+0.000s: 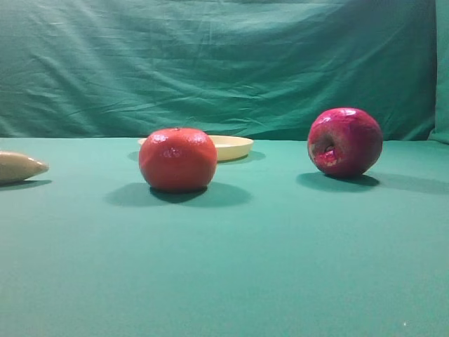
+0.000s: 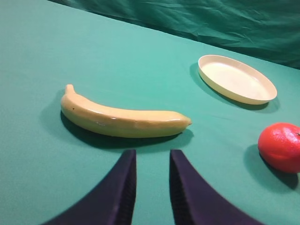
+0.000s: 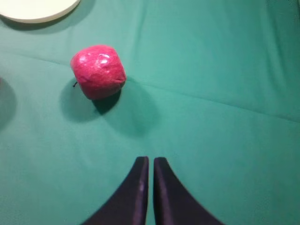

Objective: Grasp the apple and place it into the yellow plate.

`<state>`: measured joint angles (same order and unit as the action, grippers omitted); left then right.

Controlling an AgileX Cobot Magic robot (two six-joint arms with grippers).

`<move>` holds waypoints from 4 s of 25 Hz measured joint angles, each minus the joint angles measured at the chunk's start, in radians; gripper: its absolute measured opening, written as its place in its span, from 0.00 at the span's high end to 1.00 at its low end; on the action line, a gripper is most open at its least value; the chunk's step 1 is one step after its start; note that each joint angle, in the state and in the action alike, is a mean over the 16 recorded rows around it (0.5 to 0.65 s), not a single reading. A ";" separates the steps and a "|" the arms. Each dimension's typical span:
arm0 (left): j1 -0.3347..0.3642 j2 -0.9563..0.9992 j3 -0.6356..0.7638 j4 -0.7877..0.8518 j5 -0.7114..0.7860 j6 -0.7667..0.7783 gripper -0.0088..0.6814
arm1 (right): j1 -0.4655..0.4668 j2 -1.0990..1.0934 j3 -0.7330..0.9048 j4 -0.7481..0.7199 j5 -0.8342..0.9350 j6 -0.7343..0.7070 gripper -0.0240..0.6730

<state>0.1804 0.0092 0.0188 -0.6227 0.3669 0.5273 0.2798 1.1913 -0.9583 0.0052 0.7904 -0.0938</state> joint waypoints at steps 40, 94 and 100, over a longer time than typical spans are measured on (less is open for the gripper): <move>0.000 0.000 0.000 0.000 0.000 0.000 0.76 | 0.154 0.696 -0.421 -0.146 -0.095 0.164 0.31; 0.000 0.000 0.000 0.000 0.000 0.000 0.76 | 0.263 -0.073 -0.449 -0.117 0.014 0.148 0.97; 0.000 0.000 0.000 0.000 0.000 0.000 0.76 | 0.263 -0.388 -0.129 -0.119 -0.096 0.152 0.97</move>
<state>0.1804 0.0092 0.0188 -0.6227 0.3669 0.5273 0.5429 0.8035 -1.0873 -0.1139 0.6940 0.0577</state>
